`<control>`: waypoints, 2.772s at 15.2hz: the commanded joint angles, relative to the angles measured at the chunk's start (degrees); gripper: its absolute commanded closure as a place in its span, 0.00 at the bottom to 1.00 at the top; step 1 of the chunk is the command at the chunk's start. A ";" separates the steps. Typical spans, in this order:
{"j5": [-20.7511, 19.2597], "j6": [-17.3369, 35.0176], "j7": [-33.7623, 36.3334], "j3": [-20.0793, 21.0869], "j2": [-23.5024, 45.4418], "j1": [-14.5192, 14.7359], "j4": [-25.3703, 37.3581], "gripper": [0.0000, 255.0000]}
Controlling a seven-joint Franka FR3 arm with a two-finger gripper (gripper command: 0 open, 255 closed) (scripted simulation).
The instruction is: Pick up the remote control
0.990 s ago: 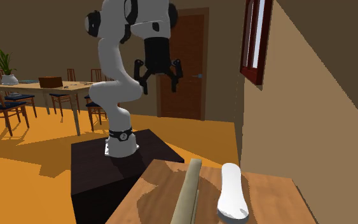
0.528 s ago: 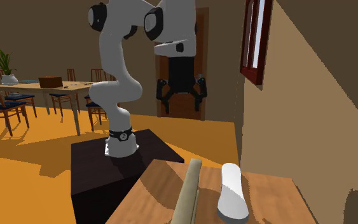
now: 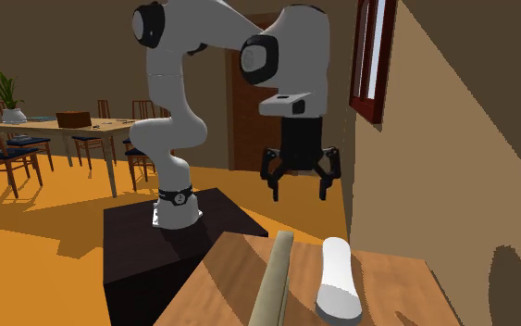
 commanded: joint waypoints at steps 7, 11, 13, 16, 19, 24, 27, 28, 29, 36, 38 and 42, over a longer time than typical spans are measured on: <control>-4.85 -1.47 13.77 -1.58 20.47 2.99 18.96 0.00; -5.39 0.01 15.06 -2.12 23.49 3.50 20.23 0.00; -5.62 1.24 15.22 -2.24 24.17 3.56 19.67 0.00; -5.91 2.80 15.42 -2.39 25.09 3.64 19.00 0.00; -5.94 2.99 15.43 -2.41 25.16 3.63 18.87 1.00; -5.94 2.92 15.42 -2.41 25.18 3.63 18.96 1.00; -5.92 2.79 15.42 -2.40 25.11 3.65 19.02 1.00; -5.80 2.20 15.34 -2.33 24.73 3.61 19.25 1.00; -5.68 1.59 15.26 -2.27 24.36 3.57 19.50 1.00; -4.93 -2.78 14.74 -1.90 22.11 3.40 21.69 1.00; -4.74 -4.07 14.60 -1.81 21.56 3.36 22.44 1.00; -4.40 -6.70 14.34 -1.65 20.57 3.33 24.12 1.00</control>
